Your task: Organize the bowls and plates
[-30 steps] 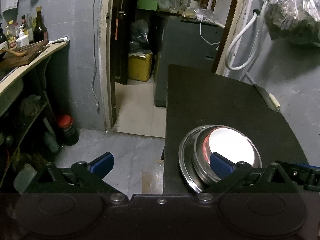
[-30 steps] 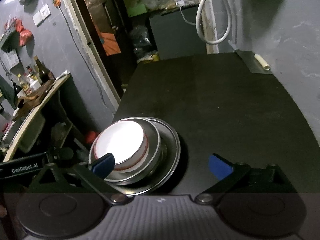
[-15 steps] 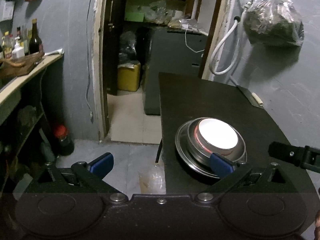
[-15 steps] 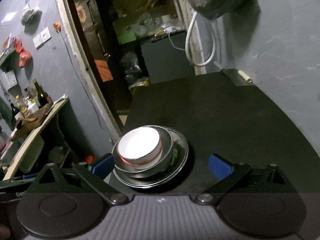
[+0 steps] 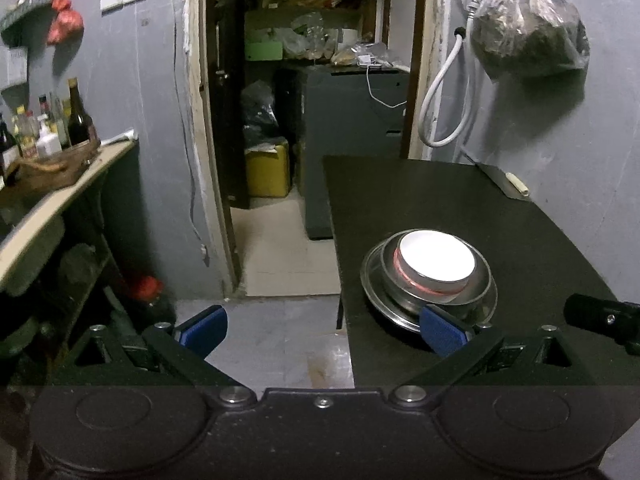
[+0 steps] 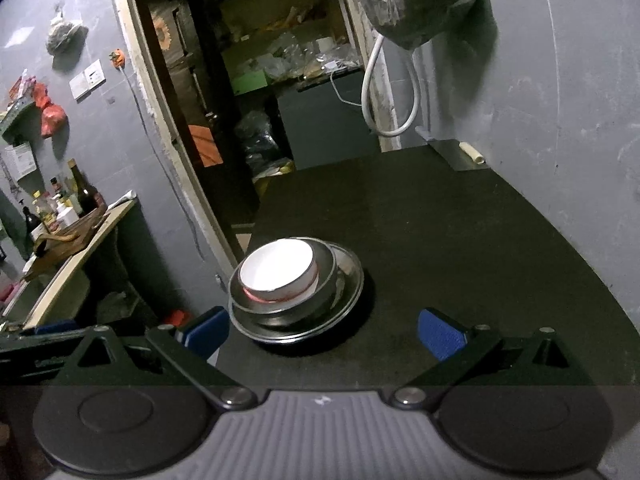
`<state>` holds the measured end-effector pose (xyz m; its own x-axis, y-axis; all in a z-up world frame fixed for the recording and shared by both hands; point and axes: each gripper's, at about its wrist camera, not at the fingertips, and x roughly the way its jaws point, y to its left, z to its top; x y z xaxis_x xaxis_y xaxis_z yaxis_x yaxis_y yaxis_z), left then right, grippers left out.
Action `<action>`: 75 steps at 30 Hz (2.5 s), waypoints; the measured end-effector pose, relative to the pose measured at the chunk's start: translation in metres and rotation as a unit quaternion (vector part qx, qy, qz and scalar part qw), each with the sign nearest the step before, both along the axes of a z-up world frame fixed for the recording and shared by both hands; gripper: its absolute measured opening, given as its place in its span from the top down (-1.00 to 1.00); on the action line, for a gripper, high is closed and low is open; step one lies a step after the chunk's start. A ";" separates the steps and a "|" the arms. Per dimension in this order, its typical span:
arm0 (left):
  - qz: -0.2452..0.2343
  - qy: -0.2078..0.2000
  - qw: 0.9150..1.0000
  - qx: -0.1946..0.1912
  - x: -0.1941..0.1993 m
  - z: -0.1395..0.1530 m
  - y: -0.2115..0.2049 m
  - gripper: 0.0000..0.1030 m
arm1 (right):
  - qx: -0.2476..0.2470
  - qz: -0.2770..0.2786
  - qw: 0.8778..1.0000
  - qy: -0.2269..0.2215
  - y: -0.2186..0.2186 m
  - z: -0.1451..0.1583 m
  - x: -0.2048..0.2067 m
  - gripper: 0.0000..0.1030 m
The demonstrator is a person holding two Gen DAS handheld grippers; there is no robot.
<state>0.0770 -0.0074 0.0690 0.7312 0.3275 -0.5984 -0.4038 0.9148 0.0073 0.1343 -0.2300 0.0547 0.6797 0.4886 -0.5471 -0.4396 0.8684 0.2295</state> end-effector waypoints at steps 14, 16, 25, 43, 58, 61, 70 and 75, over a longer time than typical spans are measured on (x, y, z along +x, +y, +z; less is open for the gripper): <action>0.026 -0.030 0.999 -0.006 -0.014 0.026 -0.054 -0.98 | 0.000 0.017 1.000 -0.005 -0.051 0.018 -0.005 -1.00; 0.035 -0.031 0.999 -0.002 -0.019 0.029 -0.062 -0.98 | 0.004 0.024 1.000 -0.003 -0.057 0.017 -0.006 -1.00; 0.049 -0.016 0.999 0.012 -0.043 0.029 -0.089 -0.98 | 0.014 0.042 0.999 0.010 -0.075 0.007 -0.019 -1.00; 0.005 -0.010 1.000 0.017 -0.049 0.026 -0.070 -0.98 | 0.005 -0.019 1.000 -0.009 -0.068 0.007 -0.033 -1.00; -0.050 -0.015 0.999 -0.006 -0.067 0.006 -0.042 -0.98 | -0.040 -0.037 0.998 -0.030 -0.041 0.014 -0.077 -1.00; -0.058 -0.017 0.998 -0.013 -0.073 0.001 -0.036 -0.98 | -0.051 -0.043 0.997 -0.033 -0.037 0.012 -0.086 -1.00; -0.071 -0.018 0.997 -0.021 -0.084 -0.011 -0.017 -0.98 | -0.057 -0.047 0.997 -0.031 -0.021 -0.004 -0.102 -1.00; -0.073 -0.015 0.997 -0.020 -0.085 -0.014 -0.008 -0.98 | -0.056 -0.047 0.997 -0.025 -0.013 -0.009 -0.102 -1.00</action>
<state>-0.0082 -0.0151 0.0546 0.7866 0.1926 -0.5867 -0.2662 0.9631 -0.0407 0.0323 -0.2434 0.0454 0.7477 0.3582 -0.5592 -0.3627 0.9256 0.1079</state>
